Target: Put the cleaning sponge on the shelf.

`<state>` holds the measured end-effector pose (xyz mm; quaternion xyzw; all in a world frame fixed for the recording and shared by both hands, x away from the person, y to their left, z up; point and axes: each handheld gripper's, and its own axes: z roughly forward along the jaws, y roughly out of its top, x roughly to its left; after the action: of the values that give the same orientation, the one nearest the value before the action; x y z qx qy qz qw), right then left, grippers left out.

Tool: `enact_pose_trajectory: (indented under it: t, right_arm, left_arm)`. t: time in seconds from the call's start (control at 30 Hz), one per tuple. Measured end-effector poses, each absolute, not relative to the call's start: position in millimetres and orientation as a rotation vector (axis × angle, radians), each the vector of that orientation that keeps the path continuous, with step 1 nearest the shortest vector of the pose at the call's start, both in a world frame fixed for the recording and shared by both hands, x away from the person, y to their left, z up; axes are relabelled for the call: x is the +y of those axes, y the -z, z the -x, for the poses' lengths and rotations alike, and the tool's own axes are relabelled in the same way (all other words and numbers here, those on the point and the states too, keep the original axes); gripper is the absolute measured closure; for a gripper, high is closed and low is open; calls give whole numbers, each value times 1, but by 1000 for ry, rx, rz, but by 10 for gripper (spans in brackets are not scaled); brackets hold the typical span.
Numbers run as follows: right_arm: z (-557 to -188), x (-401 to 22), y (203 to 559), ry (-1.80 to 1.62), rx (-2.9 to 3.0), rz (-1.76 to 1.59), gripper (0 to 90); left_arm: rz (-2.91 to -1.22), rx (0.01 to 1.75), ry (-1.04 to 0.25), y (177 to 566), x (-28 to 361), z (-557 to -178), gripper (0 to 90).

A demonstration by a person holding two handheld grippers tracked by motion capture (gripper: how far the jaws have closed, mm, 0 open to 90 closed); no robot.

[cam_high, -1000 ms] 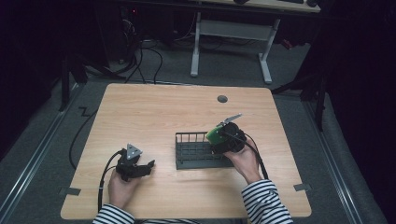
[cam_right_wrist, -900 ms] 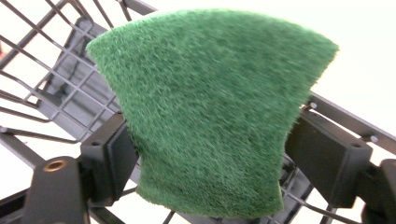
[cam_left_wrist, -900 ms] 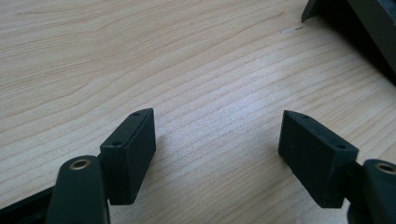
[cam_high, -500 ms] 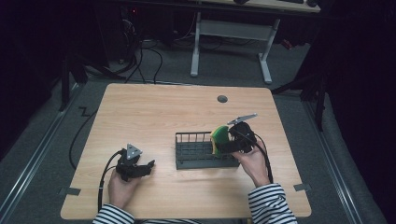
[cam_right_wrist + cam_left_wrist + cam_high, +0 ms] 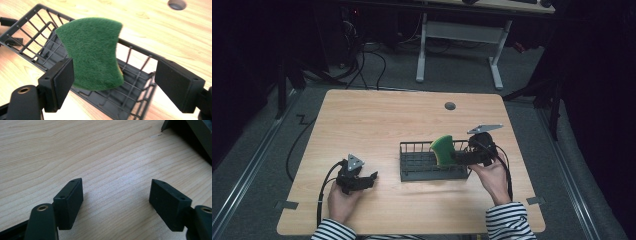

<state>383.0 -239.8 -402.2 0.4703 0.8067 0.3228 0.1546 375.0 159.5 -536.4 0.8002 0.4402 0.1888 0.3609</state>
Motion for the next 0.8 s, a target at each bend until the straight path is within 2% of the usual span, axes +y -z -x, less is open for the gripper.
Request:
enact_pose_trajectory:
  t: [0.23,0.8]
  right_arm:
    - [-367,-262,389,-995,2193,-1345,238]
    - [-336,-319,397,-1071,2092,-1431,301]
  left_arm:
    - [-2062,1134,-487,536,159,-375,278]
    - [-2063,1134,-485,536,160,-375,279]
